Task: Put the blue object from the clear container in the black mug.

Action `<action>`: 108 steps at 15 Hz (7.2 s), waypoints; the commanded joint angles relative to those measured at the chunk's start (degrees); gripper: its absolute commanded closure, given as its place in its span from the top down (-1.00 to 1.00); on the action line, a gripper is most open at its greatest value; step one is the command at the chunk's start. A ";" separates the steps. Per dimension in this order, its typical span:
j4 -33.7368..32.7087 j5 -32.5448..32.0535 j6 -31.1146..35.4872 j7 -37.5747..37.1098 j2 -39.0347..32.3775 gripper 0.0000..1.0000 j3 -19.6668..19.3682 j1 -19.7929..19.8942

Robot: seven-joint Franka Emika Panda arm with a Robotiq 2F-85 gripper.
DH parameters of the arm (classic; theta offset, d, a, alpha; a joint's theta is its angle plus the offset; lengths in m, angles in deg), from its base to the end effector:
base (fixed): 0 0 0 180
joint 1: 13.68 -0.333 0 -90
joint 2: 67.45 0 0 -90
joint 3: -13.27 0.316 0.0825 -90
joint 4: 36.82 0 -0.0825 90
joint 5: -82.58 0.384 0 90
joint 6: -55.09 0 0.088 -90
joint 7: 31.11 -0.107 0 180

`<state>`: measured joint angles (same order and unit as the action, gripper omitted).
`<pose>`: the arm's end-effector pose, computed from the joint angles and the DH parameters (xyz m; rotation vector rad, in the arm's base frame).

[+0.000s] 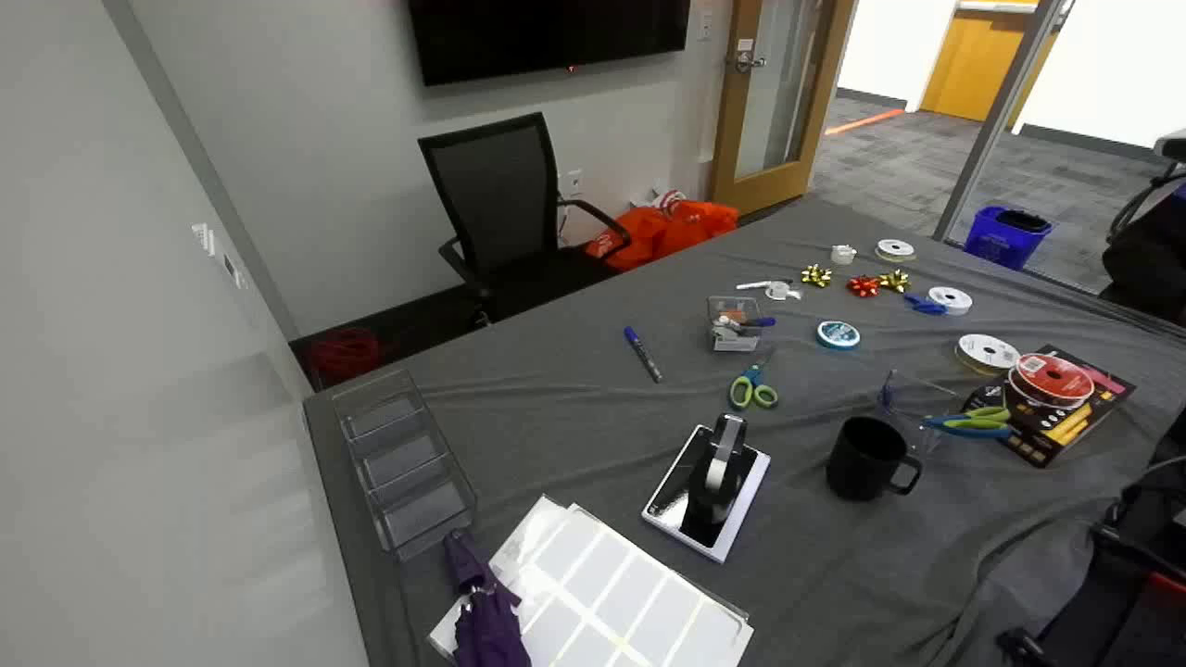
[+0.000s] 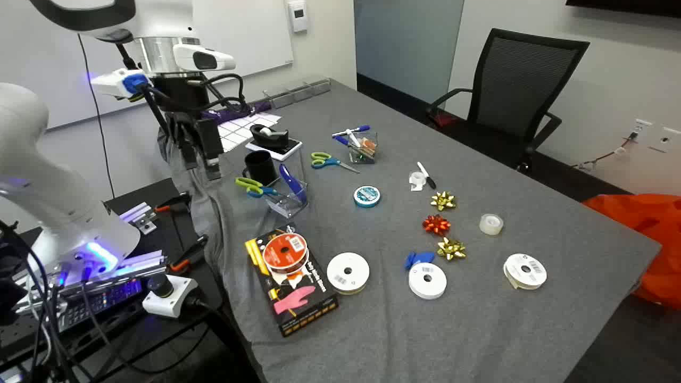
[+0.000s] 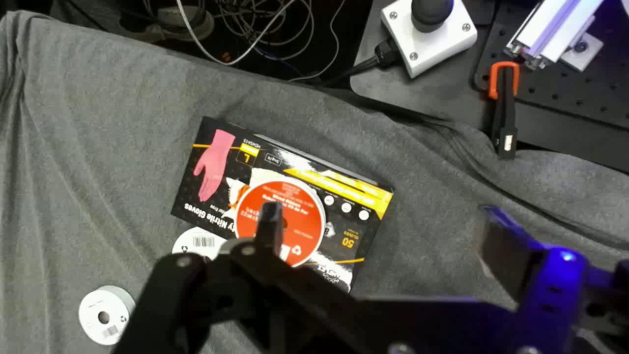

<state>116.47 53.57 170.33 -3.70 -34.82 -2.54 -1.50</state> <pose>0.3025 -0.1880 0.3992 2.8703 0.4064 -0.3132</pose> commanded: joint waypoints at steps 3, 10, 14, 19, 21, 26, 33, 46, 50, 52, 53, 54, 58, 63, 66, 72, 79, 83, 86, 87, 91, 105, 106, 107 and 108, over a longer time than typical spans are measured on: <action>-0.05 0.06 -0.10 0.02 0.01 1.00 0.06 0.01; -0.05 0.06 -0.10 0.02 0.01 1.00 0.06 0.01; -0.05 0.06 -0.10 0.02 0.01 1.00 0.06 0.01; -0.05 0.06 -0.10 0.02 0.01 1.00 0.06 0.01; -0.24 0.19 -0.53 -2.06 -0.57 1.00 0.83 0.16; -2.54 5.49 -2.22 -20.36 -6.80 1.00 5.49 -0.47; -10.35 23.70 -3.55 -35.14 -20.06 1.00 7.68 -3.36; -31.17 53.12 -0.99 -47.82 -42.83 1.00 8.57 -5.04; -33.28 52.40 3.77 -52.56 -47.95 1.00 8.68 -6.26; -33.58 51.85 5.91 -54.17 -49.81 1.00 8.58 -6.86; -33.67 51.54 6.69 -54.86 -50.56 1.00 8.52 -7.12; -33.60 51.05 7.06 -55.34 -50.97 1.00 8.42 -7.32; -33.83 50.15 7.68 -55.20 -52.13 1.00 8.38 -7.63; -33.48 49.11 6.96 -54.50 -51.39 1.00 8.49 -7.34; -33.69 48.81 6.96 -54.52 -51.39 1.00 8.49 -7.37; -32.55 47.53 7.21 -54.17 -52.11 1.00 7.72 -7.01; -29.84 49.82 10.56 -51.85 -54.47 1.00 8.27 -6.69; -28.99 49.71 12.63 -51.45 -56.09 1.00 8.32 -6.83; -28.56 49.88 13.83 -51.07 -56.89 0.33 8.53 -6.76; -28.57 49.94 13.98 -51.12 -57.09 0.19 8.56 -6.74; -28.58 50.21 14.54 -51.02 -57.50 -0.38 8.65 -6.61; -27.82 49.03 12.01 -52.86 -53.72 -0.04 7.78 -7.26; -27.94 48.89 12.05 -53.02 -53.72 -0.03 7.78 -7.29; -28.03 48.67 12.28 -53.33 -53.73 -0.82 7.72 -7.40; -28.16 48.59 12.40 -53.54 -53.74 -0.78 7.72 -7.46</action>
<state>87.02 103.06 183.07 -56.46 -90.34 5.44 -8.78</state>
